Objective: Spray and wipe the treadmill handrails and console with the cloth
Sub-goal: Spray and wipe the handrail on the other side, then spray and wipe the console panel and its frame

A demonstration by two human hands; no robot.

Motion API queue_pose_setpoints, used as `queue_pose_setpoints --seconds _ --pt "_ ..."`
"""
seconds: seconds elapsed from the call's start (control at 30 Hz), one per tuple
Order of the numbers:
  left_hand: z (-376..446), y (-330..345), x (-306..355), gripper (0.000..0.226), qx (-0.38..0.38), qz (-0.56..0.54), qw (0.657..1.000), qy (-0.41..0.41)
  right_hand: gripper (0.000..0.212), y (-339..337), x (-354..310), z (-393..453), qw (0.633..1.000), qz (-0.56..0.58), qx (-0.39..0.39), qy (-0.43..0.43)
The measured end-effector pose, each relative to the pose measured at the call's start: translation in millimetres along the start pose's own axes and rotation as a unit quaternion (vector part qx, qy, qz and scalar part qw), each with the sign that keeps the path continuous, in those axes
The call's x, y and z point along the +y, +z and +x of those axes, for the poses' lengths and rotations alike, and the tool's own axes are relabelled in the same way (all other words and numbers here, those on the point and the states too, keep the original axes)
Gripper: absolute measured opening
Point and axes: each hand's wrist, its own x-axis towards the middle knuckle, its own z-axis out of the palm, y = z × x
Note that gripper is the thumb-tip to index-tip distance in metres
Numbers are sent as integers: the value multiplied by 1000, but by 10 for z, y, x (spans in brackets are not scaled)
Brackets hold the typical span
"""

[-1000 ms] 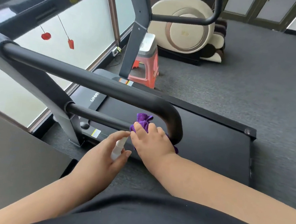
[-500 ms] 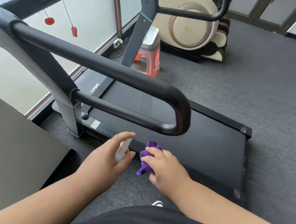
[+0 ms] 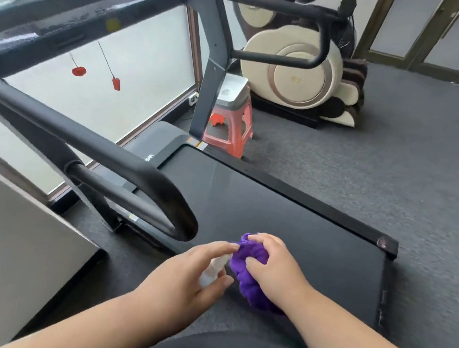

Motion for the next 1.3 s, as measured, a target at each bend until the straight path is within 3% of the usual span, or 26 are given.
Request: queue_pose_setpoints --seconds 0.2,0.4,0.57,0.9,1.3 --pt "560 381 864 46 105 -23 994 -22 41 -1116 81 251 996 29 17 -87" --pt "981 101 1361 45 213 6 975 -68 40 -1691 -368 496 975 101 47 -194" --pt "1236 -124 1528 45 254 11 963 -87 35 -2018 -598 703 965 83 26 -249" --pt "2100 -550 1101 47 295 6 944 -145 37 -2383 -1145 1709 945 3 -56 -323" --pt "3599 -1583 155 58 319 -137 896 -276 42 -2212 -3008 3899 917 -34 -209 -339"
